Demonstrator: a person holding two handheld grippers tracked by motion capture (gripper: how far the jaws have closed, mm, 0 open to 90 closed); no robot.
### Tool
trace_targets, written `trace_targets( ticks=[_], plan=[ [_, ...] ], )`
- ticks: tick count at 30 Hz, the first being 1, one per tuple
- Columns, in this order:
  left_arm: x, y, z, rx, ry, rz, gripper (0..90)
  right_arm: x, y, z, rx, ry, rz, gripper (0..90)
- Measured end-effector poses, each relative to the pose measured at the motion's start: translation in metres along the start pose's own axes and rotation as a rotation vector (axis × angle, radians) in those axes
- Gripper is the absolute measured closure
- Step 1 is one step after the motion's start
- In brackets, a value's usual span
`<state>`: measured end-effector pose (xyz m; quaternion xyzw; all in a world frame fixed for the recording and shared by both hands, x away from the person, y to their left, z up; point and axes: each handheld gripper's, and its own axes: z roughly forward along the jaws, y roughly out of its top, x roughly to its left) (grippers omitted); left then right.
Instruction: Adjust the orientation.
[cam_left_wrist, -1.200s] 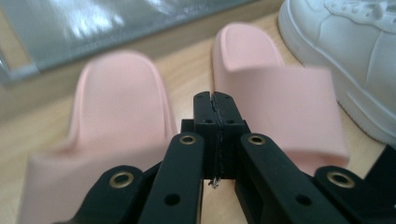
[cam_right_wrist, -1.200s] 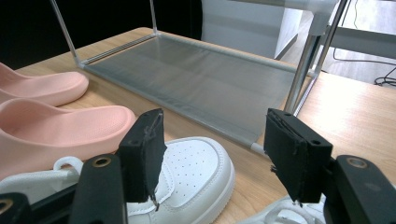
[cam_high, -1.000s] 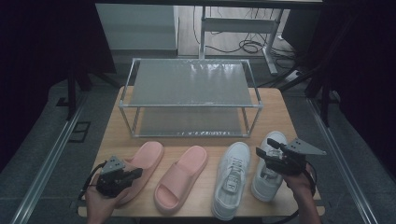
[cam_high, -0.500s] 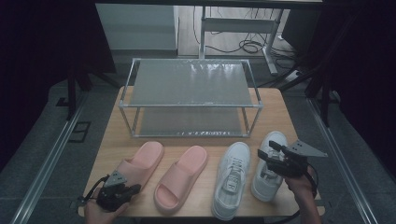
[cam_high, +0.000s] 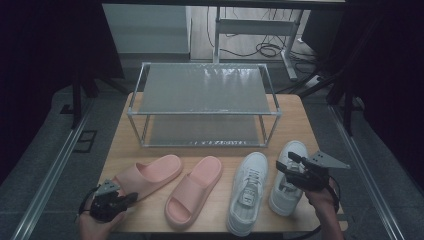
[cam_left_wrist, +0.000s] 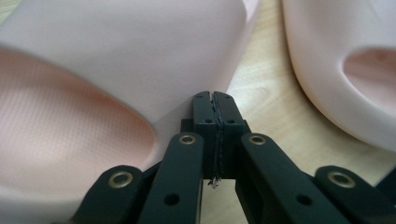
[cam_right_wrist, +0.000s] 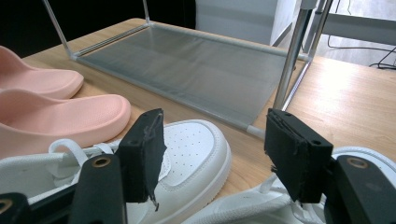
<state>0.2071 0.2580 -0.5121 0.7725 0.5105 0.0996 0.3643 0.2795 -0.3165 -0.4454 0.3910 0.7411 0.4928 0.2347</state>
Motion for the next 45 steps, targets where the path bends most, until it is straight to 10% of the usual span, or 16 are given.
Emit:
trace_targets(
  ticks=[10,21,29,45],
  plan=[
    [0.034,0.013,0.002,-0.037,0.054,-0.08,88.7,0.0,-0.001,-0.001,0.003,-0.003,0.002,38.0],
    [-0.006,0.054,0.011,-0.069,0.013,0.027,88.5,0.0,-0.002,0.001,0.007,-0.003,0.003,37.9],
    [-0.009,0.081,0.035,-0.06,0.037,0.015,88.6,-0.001,-0.001,-0.003,0.0,-0.006,0.006,37.9],
    [-0.003,0.066,0.041,-0.033,0.045,-0.005,90.0,-0.002,-0.003,-0.004,0.001,-0.013,0.013,37.8]
  ],
)
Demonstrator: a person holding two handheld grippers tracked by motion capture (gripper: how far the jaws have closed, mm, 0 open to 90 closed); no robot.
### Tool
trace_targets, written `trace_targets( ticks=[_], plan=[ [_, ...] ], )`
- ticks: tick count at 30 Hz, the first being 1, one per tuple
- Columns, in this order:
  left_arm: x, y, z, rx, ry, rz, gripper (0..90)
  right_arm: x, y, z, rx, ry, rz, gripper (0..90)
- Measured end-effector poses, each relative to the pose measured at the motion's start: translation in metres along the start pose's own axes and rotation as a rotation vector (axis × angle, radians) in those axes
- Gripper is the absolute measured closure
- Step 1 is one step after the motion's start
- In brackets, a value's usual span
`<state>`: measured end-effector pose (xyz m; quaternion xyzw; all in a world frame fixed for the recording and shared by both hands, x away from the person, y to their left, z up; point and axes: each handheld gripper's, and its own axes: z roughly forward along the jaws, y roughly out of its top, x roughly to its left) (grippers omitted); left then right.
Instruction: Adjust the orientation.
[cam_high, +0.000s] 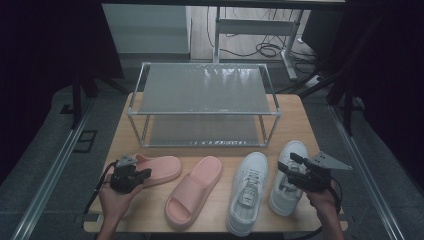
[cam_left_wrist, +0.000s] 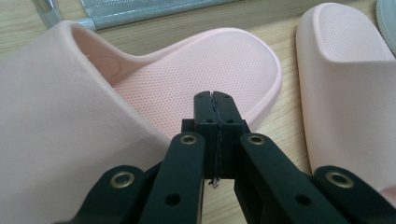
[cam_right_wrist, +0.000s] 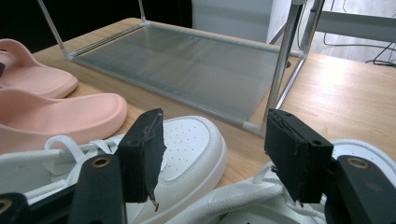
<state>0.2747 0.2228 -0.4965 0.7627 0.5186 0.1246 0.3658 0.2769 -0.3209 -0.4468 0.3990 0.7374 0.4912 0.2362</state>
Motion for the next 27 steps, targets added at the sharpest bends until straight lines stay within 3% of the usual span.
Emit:
trace_targets(
  ticks=[5,15,27],
  plan=[
    [0.001,-0.002,-0.003,0.013,0.0,0.009,90.0,-0.001,-0.001,0.0,0.006,0.0,0.003,37.8],
    [0.012,-0.017,-0.019,0.013,-0.027,-0.018,90.0,-0.001,-0.001,-0.003,0.001,-0.005,0.004,37.7],
    [0.025,-0.027,-0.034,0.04,-0.044,-0.001,90.0,-0.001,-0.003,-0.002,0.01,-0.004,0.008,37.7]
  ],
)
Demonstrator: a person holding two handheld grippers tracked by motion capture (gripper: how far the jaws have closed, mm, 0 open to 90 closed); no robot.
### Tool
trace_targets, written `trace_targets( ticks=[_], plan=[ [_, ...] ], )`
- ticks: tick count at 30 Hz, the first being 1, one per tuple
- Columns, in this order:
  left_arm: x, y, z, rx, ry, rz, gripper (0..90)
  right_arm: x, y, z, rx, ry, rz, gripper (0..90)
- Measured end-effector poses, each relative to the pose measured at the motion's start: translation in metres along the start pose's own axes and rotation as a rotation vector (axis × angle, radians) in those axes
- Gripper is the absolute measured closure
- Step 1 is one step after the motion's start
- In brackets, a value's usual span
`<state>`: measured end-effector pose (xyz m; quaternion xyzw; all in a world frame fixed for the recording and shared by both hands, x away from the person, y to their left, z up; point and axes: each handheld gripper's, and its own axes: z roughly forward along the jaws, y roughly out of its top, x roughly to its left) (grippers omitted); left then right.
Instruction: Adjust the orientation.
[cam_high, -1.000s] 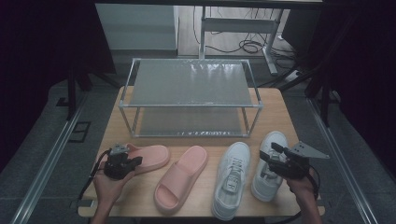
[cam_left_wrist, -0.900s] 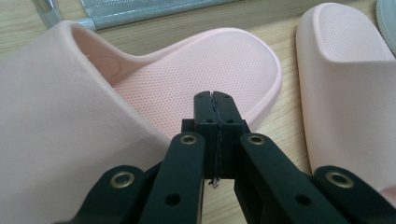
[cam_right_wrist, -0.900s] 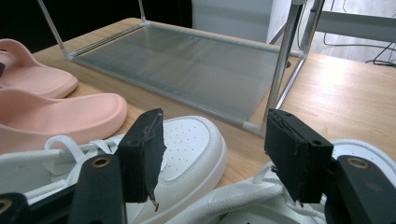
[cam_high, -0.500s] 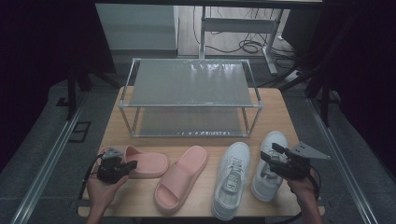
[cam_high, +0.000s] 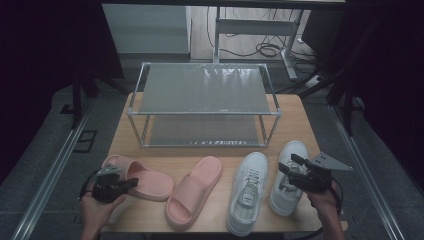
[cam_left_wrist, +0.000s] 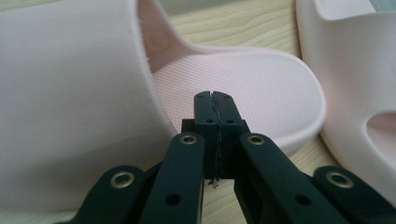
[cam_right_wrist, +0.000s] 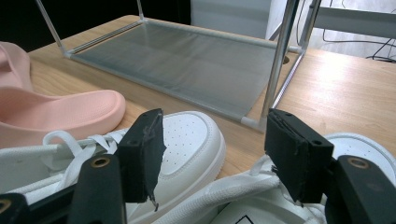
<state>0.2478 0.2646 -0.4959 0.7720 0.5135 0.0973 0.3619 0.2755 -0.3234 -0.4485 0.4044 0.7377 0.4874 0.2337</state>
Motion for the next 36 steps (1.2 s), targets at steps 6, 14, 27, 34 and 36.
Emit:
trace_targets(
  ticks=[6,14,27,34,36],
  plan=[
    [0.013,-0.005,-0.01,0.015,0.007,-0.007,90.0,-0.001,0.0,-0.001,0.001,-0.003,0.002,37.6],
    [0.027,-0.011,-0.015,0.014,0.014,-0.032,90.0,-0.001,-0.002,0.002,0.008,0.0,0.002,37.7],
    [0.034,-0.018,-0.05,-0.081,0.012,-0.083,90.0,-0.002,-0.003,0.002,0.01,-0.001,0.008,37.6],
    [0.056,-0.011,-0.051,-0.096,0.064,-0.127,90.0,-0.002,-0.003,0.002,0.01,0.0,0.008,37.7],
    [0.063,-0.008,-0.047,-0.09,0.08,-0.138,90.0,-0.002,-0.003,0.001,0.009,-0.002,0.007,37.7]
  ],
)
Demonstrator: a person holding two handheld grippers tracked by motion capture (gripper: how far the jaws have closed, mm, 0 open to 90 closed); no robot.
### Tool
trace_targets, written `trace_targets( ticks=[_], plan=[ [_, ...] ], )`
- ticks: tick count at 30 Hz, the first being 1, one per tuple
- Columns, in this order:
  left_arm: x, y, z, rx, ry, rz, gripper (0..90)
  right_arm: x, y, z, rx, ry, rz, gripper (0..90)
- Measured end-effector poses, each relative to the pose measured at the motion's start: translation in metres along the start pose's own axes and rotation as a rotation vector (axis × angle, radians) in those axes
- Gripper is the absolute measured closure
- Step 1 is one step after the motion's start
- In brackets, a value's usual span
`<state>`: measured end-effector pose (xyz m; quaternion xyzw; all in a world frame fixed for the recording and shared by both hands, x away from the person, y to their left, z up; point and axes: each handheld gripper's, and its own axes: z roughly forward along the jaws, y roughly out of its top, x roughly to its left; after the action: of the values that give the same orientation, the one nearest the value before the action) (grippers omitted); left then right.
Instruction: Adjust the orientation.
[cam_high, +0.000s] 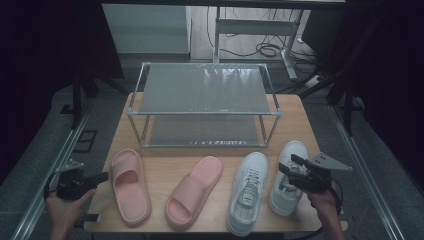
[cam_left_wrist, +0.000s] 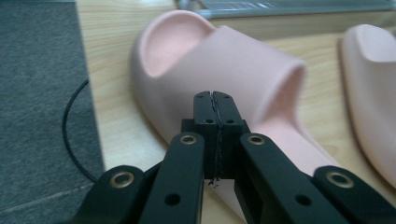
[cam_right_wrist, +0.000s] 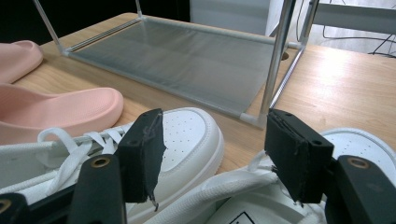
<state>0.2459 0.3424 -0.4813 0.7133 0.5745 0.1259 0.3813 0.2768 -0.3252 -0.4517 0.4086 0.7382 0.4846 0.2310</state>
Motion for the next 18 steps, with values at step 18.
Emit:
trace_targets(
  ticks=[18],
  plan=[
    [0.029,0.022,0.043,0.028,0.004,-0.016,90.0,-0.003,-0.001,-0.003,-0.004,-0.009,0.01,37.7]
  ],
)
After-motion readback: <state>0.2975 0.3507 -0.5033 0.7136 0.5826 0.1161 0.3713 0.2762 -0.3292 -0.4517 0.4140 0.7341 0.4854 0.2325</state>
